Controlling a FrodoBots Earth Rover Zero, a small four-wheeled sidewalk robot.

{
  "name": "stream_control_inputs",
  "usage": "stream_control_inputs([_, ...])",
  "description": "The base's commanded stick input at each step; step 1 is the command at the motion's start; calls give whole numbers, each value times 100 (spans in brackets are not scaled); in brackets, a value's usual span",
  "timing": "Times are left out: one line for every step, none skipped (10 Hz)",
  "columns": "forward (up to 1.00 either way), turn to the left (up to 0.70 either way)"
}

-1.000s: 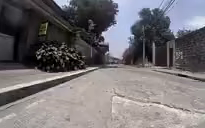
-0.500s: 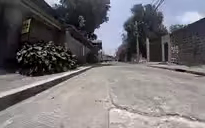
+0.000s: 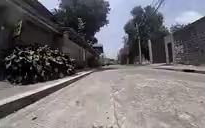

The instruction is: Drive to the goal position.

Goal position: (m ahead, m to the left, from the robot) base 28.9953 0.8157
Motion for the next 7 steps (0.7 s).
stream_control_inputs([100, -39])
stream_control_inputs([100, -40])
stream_control_inputs([100, -40])
stream_control_inputs([100, -29])
stream_control_inputs([100, -6])
stream_control_inputs([100, 0])
stream_control_inputs([100, 0])
